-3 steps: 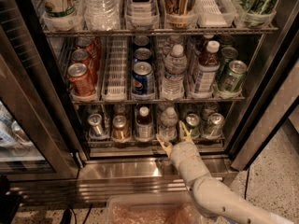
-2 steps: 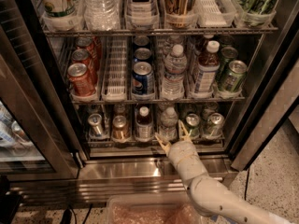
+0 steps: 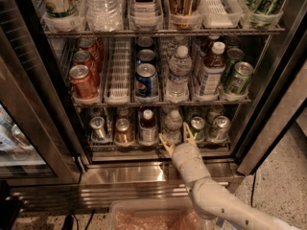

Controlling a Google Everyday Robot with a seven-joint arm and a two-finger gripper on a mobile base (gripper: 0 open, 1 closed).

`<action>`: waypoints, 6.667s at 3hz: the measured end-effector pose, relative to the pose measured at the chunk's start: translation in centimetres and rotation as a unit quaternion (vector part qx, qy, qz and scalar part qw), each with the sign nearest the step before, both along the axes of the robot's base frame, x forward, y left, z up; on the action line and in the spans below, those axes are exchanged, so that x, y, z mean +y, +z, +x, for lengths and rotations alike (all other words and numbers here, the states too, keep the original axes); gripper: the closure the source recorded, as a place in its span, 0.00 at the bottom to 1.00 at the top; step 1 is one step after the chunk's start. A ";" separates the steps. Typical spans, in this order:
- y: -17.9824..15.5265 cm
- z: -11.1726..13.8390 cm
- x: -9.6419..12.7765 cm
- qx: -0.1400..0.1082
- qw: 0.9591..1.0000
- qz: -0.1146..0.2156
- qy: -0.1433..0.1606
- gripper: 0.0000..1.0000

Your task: Pick water bottle from bottom shelf of fridge

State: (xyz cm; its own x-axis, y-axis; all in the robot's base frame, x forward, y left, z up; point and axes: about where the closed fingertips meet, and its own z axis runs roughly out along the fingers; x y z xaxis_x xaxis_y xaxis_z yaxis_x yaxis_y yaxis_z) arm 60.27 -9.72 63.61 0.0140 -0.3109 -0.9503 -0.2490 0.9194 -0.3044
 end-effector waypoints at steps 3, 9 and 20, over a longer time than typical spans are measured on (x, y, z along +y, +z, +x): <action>-0.5 1.9 -0.4 -0.009 0.999 0.024 -0.021 0.30; -1.1 3.4 0.2 -0.003 0.999 0.040 -0.016 1.00; 6.9 -12.0 -1.1 0.083 0.986 -0.006 0.147 1.00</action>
Offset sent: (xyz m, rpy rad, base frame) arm 0.0182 -0.0156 -0.0022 0.0405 -0.0298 -0.0634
